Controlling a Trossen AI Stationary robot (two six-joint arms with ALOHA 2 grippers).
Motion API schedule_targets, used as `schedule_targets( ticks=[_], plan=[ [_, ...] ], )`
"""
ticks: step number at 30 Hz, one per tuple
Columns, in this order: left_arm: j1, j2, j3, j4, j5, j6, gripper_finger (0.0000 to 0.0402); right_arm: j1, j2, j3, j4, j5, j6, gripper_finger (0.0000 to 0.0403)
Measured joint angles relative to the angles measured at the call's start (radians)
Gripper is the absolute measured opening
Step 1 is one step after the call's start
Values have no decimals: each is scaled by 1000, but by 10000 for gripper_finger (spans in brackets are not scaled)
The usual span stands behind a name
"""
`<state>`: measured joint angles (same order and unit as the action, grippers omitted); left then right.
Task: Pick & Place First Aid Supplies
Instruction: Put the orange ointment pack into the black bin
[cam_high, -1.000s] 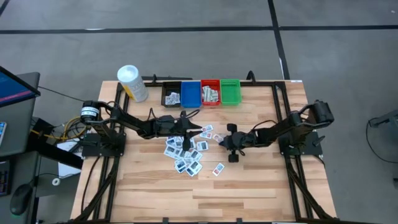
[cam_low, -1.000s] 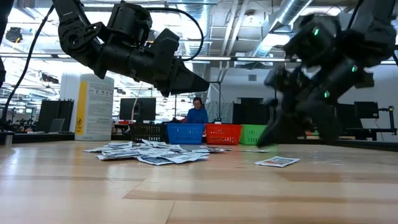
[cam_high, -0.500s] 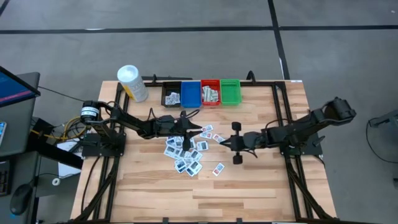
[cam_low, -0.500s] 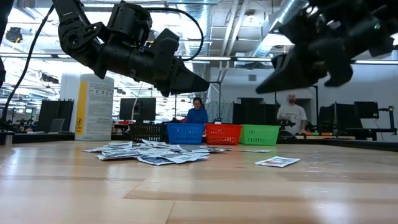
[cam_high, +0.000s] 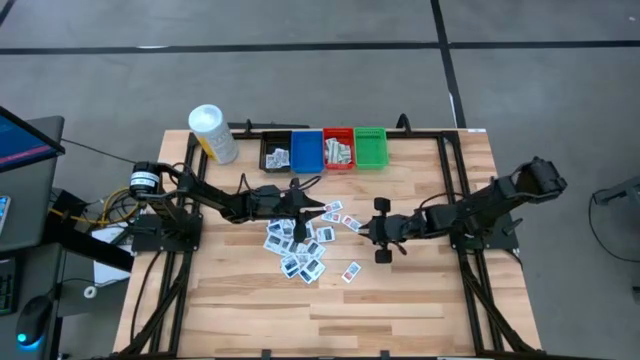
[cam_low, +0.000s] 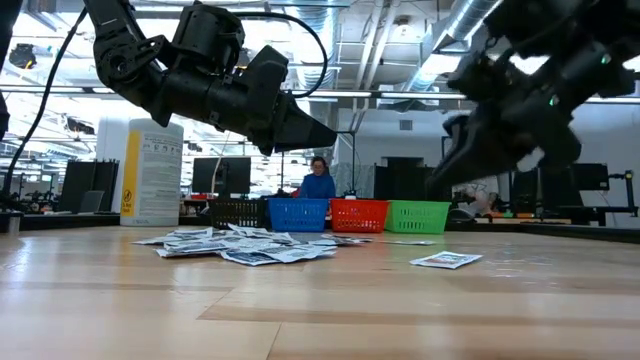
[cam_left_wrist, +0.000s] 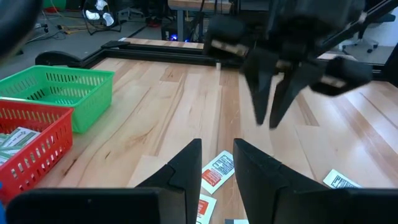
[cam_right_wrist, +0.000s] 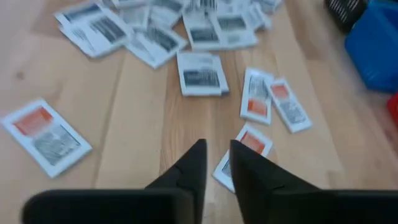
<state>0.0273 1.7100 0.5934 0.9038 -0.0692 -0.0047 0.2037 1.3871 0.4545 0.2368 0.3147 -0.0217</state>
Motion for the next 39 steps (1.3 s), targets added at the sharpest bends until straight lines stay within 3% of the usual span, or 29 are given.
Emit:
schedule_targets(
  ticks=[9, 16, 27, 36, 39],
  plan=[
    [0, 0, 0, 1, 0, 0, 92, -57, 214, 0, 115, 0, 14, 146],
    [0, 0, 0, 2, 0, 0, 92, -100, 347, 4, 213, -48, 46, 160],
    [0, 0, 0, 2, 0, 0, 92, -113, 391, 8, 249, -83, 69, 111],
    [0, 0, 0, 2, 0, -4, 92, -113, 389, 6, 244, -81, 65, 10],
    [0, 0, 0, 3, 0, -4, 92, -113, 389, 5, 249, -64, 69, 8]
  ],
)
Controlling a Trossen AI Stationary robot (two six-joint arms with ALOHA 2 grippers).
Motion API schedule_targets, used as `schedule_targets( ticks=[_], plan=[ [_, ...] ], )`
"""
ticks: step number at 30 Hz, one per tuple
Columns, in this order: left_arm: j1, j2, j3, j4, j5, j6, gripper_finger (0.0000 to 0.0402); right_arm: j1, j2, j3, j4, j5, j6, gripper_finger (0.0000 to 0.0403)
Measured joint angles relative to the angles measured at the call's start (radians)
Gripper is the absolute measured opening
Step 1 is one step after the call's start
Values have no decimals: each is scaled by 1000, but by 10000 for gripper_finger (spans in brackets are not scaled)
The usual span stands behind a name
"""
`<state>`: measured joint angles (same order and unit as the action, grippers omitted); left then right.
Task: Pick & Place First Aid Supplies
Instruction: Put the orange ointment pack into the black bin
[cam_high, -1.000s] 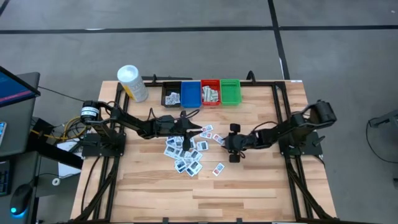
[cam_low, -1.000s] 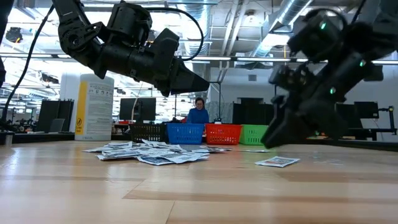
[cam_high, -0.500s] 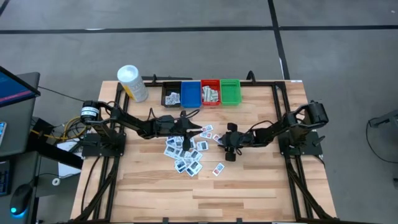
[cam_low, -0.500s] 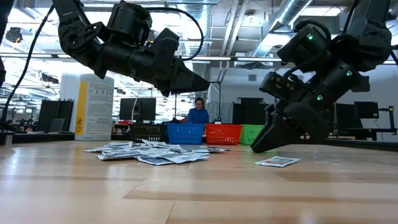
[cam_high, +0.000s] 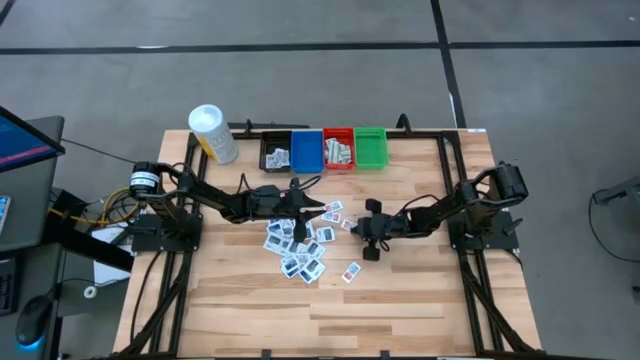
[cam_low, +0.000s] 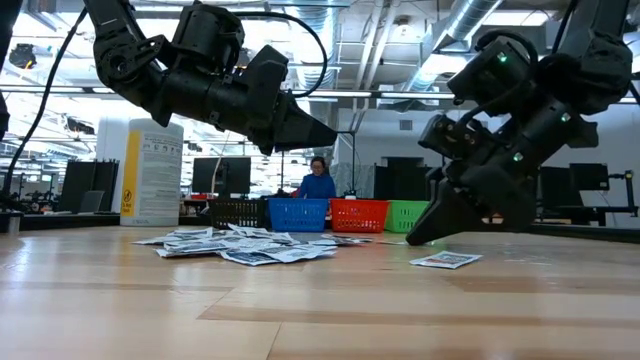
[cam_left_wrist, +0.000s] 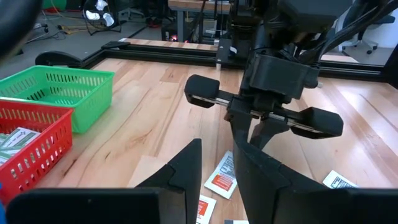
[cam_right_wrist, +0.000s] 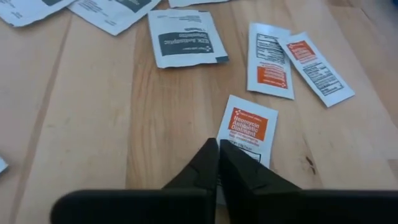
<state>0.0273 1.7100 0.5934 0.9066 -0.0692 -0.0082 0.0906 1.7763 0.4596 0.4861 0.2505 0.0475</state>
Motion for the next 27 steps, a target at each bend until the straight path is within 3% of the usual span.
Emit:
schedule_targets(
  ticks=[5, 19, 27],
  plan=[
    [0, 0, 0, 0, 0, 0, 92, 2, -52, 0, -38, 17, -8, 2],
    [0, 0, 0, 15, 0, -22, 92, 72, -367, 2, -146, 49, -84, 0],
    [0, 0, 0, 15, 15, -24, 92, 36, -396, 2, -340, 64, 2, 31]
  ],
)
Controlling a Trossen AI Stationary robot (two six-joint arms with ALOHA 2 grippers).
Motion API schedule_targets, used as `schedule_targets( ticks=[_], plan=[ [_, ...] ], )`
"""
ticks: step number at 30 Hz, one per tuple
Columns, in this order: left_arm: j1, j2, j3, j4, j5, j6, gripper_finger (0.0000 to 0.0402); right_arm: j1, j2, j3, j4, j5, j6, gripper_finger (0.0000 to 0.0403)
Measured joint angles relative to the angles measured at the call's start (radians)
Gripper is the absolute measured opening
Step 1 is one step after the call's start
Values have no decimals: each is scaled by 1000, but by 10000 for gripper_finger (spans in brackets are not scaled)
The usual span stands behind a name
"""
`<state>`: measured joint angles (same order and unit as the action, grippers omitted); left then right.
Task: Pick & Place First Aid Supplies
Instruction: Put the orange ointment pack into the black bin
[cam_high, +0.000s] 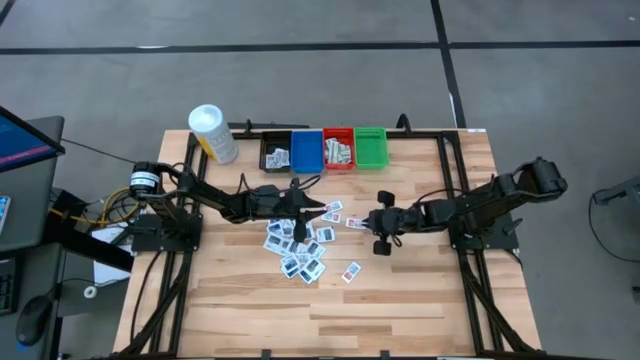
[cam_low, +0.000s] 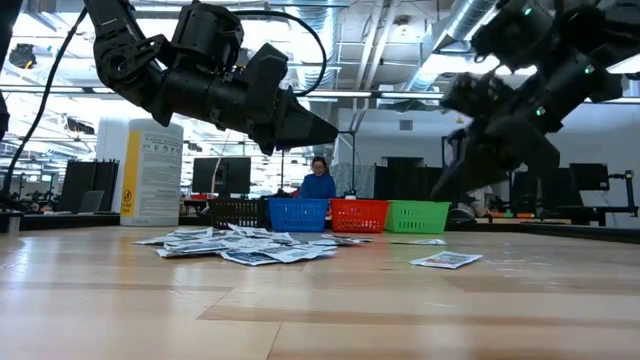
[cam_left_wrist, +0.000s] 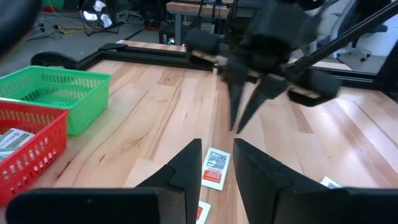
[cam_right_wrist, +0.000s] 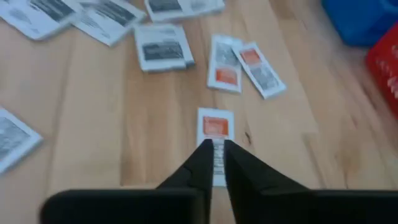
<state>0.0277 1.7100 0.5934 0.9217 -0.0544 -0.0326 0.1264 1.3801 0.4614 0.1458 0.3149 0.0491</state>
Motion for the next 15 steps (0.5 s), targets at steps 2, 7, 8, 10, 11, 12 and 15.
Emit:
schedule_targets(
  ticks=[2, 7, 8, 10, 11, 12, 15],
  plan=[
    [0, 0, 0, 0, 3, 0, 92, -12, 27, 1, 2, -9, 14, 54],
    [0, 0, 0, 1, 3, -1, 92, -35, 125, 2, 51, -28, 22, 115],
    [0, 0, 0, 1, 3, -1, 92, -40, 149, 1, 58, -29, 22, 126],
    [0, 0, 0, 1, 3, -1, 92, -51, 198, 3, 97, -30, 27, 146],
    [0, 0, 0, 1, 3, -2, 92, -57, 218, 6, 106, -27, 30, 153],
    [0, 0, 0, 1, 3, -2, 92, -63, 239, 6, 116, -27, 38, 159],
    [0, 0, 0, 1, 3, -2, 92, -81, 292, 8, 125, -42, 67, 164]
  ],
)
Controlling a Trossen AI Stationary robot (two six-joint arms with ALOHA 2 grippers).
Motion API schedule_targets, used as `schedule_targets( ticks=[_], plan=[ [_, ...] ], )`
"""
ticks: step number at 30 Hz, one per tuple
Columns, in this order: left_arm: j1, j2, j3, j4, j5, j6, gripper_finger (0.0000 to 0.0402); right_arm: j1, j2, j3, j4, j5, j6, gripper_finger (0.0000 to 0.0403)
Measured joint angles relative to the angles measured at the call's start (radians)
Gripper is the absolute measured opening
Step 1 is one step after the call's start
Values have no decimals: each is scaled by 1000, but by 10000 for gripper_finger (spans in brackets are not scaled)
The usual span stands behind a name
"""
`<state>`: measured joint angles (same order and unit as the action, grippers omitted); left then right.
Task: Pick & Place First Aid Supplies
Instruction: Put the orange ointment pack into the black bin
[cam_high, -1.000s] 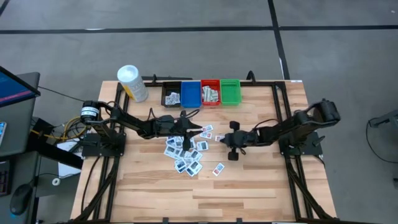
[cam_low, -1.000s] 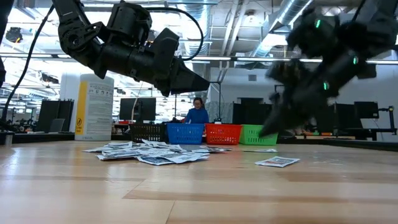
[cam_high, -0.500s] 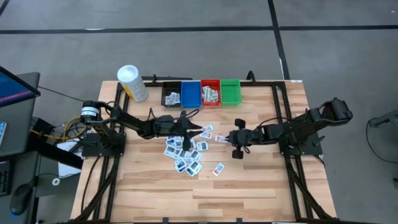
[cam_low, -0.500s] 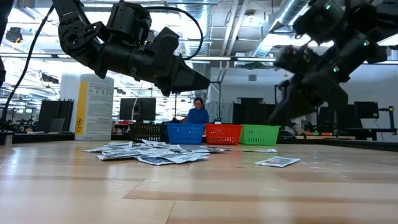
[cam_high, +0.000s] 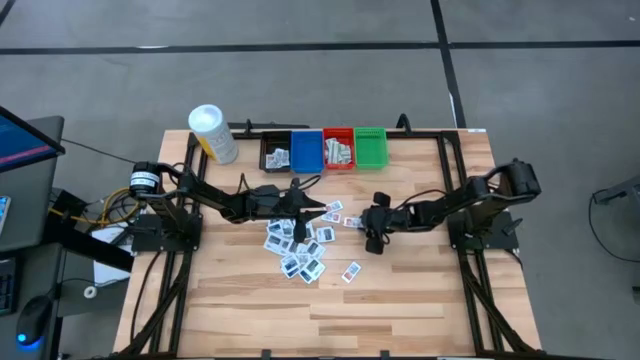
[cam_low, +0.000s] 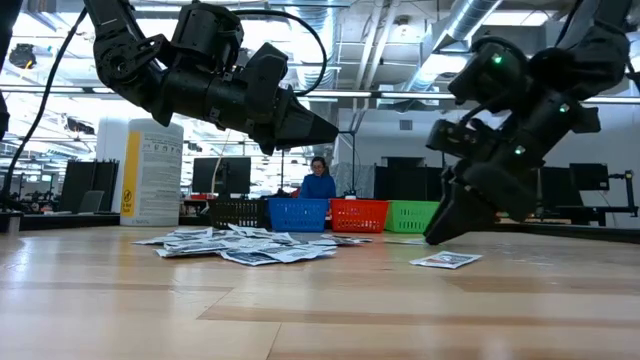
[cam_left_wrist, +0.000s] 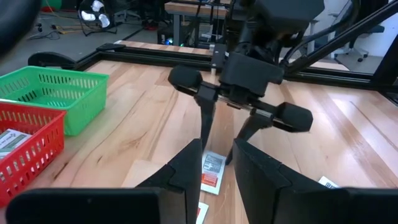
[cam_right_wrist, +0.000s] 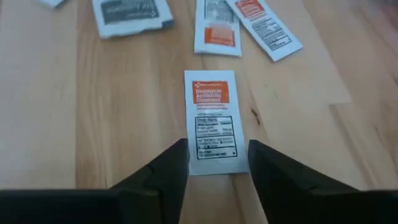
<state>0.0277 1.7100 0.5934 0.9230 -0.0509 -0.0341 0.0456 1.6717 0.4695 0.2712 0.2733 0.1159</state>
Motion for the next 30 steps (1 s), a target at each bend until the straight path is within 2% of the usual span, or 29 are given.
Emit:
schedule_targets(
  ticks=[4, 11, 18, 24, 30],
  plan=[
    [0, 0, 0, 0, 0, 0, 92, -15, 35, 5, 22, -38, 27, 132],
    [0, 0, 0, 0, 0, 0, 92, -13, 12, 2, 10, -52, 20, 13],
    [0, 0, 0, 0, 0, -33, 92, 3, -82, -7, -34, -34, 5, 4],
    [26, 0, 0, 2, 4, -172, 92, 69, -203, -10, -44, 83, -22, 2],
    [77, 0, 13, 15, 164, -342, 92, 132, -310, -5, -32, 241, -84, 1]
  ],
)
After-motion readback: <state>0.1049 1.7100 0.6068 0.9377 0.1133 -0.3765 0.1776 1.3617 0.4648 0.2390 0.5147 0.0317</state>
